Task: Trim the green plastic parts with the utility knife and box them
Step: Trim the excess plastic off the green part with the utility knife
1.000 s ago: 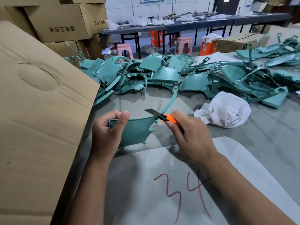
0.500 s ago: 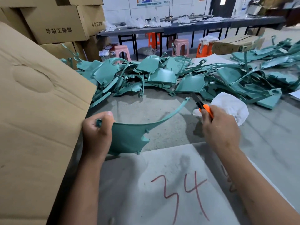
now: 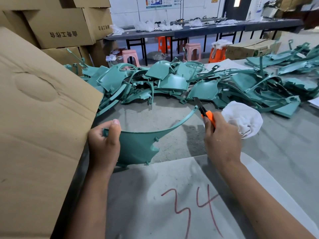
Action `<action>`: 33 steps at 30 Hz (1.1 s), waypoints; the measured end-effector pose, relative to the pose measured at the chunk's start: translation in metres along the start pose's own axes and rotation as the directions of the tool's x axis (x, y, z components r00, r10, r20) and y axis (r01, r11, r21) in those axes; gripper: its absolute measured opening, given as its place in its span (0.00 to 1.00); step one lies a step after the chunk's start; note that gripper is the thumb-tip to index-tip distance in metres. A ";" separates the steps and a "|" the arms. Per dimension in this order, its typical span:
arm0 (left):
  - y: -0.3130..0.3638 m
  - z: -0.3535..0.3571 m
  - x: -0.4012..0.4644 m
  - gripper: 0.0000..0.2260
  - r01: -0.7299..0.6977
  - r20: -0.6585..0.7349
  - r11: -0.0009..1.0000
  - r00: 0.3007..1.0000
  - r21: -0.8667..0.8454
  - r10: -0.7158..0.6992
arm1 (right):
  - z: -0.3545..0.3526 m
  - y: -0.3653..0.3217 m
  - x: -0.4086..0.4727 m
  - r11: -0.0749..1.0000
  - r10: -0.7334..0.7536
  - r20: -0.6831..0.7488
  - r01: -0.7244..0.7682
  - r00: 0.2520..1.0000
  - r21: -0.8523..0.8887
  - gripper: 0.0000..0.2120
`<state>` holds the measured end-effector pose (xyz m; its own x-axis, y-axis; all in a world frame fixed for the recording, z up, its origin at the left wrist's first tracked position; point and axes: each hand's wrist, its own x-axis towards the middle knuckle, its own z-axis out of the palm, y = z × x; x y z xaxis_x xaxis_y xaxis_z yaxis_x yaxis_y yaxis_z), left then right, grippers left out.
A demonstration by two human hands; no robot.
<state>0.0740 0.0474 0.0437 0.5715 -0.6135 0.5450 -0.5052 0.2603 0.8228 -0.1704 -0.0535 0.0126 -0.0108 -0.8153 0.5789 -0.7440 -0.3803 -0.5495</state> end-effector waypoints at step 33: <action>-0.002 0.001 0.000 0.17 -0.035 0.028 0.999 0.999 -0.023 0.036 | -0.003 0.004 0.004 0.999 0.035 0.006 -0.035 0.999 0.020 0.16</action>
<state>0.0743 0.0461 0.0423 0.5347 -0.6245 0.5693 -0.5099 0.2988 0.8067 -0.1758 -0.0573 0.0147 -0.0329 -0.8308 0.5556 -0.7294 -0.3601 -0.5817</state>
